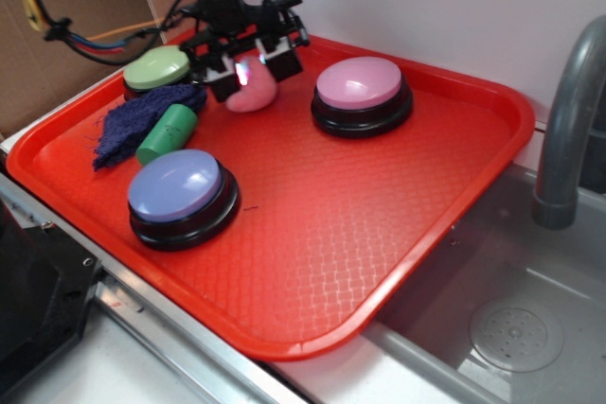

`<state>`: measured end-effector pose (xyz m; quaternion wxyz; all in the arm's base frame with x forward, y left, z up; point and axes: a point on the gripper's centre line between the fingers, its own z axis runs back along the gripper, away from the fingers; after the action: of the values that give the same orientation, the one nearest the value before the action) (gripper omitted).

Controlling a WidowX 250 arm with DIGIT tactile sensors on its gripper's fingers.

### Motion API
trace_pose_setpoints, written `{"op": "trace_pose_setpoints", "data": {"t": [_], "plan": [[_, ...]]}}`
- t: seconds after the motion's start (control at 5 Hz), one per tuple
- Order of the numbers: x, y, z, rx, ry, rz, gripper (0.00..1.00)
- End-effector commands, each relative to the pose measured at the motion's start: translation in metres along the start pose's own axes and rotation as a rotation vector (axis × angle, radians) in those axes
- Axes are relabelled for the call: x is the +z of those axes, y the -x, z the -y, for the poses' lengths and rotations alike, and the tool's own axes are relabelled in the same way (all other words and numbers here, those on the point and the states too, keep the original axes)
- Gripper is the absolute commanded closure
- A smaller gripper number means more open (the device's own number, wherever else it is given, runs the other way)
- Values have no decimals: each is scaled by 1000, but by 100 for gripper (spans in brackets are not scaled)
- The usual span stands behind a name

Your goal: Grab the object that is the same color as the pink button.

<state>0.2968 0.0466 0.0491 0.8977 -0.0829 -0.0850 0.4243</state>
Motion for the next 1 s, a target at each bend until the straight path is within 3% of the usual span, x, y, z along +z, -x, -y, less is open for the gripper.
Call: {"op": "trace_pose_setpoints", "data": {"t": [0.0, 0.2, 0.4, 0.6, 0.8], "plan": [[89, -1, 13, -445, 38, -96, 100], [111, 27, 21, -672, 54, -215, 100], [117, 48, 23, -905, 16, -292, 100], [122, 66, 20, -920, -12, -282, 100], [120, 74, 16, -863, 33, -213, 100]]}}
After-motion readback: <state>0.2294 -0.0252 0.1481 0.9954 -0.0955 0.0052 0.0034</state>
